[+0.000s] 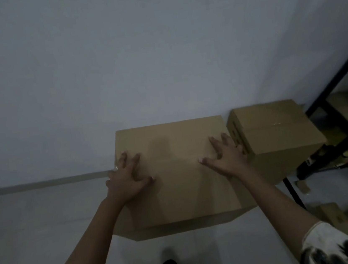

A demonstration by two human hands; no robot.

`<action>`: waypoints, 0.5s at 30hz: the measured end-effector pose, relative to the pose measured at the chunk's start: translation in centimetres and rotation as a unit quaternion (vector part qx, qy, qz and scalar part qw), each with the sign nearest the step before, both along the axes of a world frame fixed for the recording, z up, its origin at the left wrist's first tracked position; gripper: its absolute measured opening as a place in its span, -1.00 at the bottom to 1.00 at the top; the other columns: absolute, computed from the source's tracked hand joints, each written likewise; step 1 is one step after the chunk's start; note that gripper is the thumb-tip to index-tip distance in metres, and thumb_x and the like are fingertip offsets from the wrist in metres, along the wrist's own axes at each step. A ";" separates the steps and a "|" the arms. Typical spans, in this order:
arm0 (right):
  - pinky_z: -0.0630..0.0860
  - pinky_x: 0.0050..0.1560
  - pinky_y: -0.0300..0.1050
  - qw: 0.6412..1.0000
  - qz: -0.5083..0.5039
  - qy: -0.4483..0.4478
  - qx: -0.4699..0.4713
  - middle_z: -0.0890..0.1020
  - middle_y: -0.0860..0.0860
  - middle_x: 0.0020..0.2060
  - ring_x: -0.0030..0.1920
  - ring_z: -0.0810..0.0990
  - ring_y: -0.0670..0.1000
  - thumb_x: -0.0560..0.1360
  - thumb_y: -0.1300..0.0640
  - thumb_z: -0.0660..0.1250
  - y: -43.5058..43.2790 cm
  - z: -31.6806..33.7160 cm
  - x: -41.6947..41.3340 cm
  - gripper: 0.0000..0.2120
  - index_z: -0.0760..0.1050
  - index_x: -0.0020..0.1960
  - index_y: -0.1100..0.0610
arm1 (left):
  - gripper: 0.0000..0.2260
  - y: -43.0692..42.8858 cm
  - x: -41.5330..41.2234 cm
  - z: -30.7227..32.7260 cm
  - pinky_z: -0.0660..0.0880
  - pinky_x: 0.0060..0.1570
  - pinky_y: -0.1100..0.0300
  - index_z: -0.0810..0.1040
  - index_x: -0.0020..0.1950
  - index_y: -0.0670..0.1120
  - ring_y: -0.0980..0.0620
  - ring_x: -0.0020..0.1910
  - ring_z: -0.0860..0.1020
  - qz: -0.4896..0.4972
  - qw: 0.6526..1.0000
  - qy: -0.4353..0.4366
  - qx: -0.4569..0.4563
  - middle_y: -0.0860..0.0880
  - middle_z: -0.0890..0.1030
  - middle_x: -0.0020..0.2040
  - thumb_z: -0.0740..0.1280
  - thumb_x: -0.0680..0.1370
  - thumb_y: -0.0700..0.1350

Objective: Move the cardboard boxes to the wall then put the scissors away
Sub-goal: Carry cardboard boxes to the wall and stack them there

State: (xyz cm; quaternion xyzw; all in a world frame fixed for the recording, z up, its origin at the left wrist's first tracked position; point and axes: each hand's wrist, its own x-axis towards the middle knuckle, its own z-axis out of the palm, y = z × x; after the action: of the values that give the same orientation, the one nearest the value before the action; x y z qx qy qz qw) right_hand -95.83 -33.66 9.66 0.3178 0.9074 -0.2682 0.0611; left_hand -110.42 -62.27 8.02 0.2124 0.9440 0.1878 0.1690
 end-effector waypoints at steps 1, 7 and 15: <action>0.14 0.41 0.26 1.000 -0.009 -0.006 -0.001 -0.06 -0.10 0.58 0.52 0.04 0.28 0.35 -0.44 0.32 1.2 -0.5 -0.7 -0.12 0.07 0.55 -0.22 | -0.01 1.2 -1.1 -0.5 0.14 0.41 -0.27 0.08 0.53 0.29 -0.25 0.52 0.11 -0.011 1.000 0.000 0.006 0.07 -0.08 0.60 0.11 0.12 0.56; 0.12 0.40 0.30 0.997 -0.066 -0.027 0.004 -0.06 -0.10 0.58 0.52 0.04 0.28 0.33 -0.43 0.34 7.9 -2.6 -4.4 -0.12 0.09 0.54 -0.23 | 0.02 9.2 -7.2 -3.2 0.09 0.45 -0.17 0.05 0.55 0.25 -0.13 0.55 0.05 -0.089 0.996 -0.024 0.013 0.02 -0.10 0.60 0.10 0.11 0.55; 0.14 0.43 0.28 0.995 -0.084 -0.055 -0.009 -0.04 -0.09 0.58 0.52 0.06 0.25 0.28 -0.45 0.38 16.3 -5.6 -8.2 -0.07 0.09 0.53 -0.24 | 0.11 17.4 -12.2 -5.2 0.08 0.45 -0.08 0.01 0.58 0.14 -0.11 0.57 -0.02 -0.150 0.987 -0.060 0.027 -0.08 -0.13 0.60 0.13 0.07 0.51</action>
State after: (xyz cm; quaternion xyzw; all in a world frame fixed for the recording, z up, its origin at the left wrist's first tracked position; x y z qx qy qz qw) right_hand -104.01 -17.31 4.10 0.4067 0.8702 -0.2627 0.0911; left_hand -122.62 -44.85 2.78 0.3440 0.8843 0.1979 0.2458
